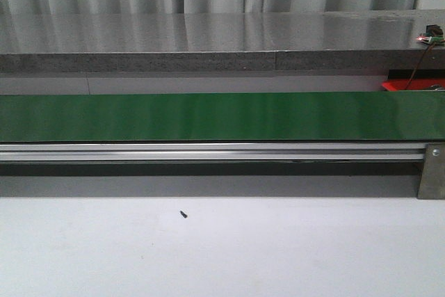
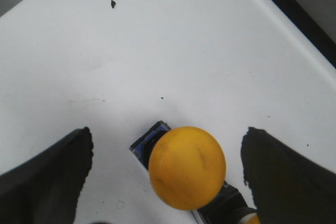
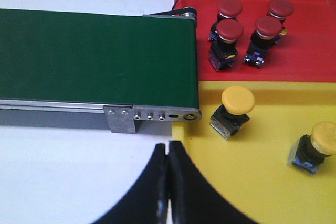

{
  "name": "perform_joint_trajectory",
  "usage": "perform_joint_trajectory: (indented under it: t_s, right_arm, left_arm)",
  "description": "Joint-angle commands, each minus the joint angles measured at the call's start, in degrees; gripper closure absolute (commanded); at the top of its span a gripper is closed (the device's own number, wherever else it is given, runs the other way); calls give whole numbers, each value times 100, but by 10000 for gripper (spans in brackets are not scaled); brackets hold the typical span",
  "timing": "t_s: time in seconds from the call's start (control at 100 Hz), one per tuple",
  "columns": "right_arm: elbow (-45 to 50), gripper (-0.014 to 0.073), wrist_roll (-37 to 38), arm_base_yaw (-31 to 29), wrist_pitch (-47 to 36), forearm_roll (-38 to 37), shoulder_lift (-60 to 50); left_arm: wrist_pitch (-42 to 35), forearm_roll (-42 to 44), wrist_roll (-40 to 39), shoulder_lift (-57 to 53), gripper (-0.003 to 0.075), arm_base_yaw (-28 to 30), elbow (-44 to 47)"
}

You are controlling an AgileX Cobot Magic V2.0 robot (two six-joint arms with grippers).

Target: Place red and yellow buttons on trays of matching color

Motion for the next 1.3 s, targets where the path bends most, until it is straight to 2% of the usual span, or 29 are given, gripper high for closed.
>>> perform_joint_trajectory:
  t_s: [0.0,0.14,0.37,0.56,0.64,0.99,1.17,1.29]
  right_arm:
    - [-146,661,6,-6,-396,-5,-4]
    - [-146,661,6,-6,-396,-5,-4]
    - [-146,661,6,-6,-396,-5,-4]
    - [-146,661,6,-6,-396,-5,-4]
    - [-146,661,6,-6,-396,-5,-4]
    - [-146,661,6,-6,-396,-5,-4]
    - [-146,661,6,-6,-396,-5,-4]
    - [-146,661,6,-6,-396,-5,-4]
  left_arm:
    - [-297,-115,-49,-306,223,-13,-192]
    - [-228,-212,-49,-194,313,-13,-192]
    - [-240,-289,-49,-74,356,-13,-192]
    - [-341,-289,-49,-135,522,-13,-202]
    - [-318,-267,-49,-219,561,-13,-202]
    - [100,163,253,-1259,567,-27,-57]
    - [93,187,432,-1964,568,-149,627]
    - [-226,187,559,-2554,568,-301,1315]
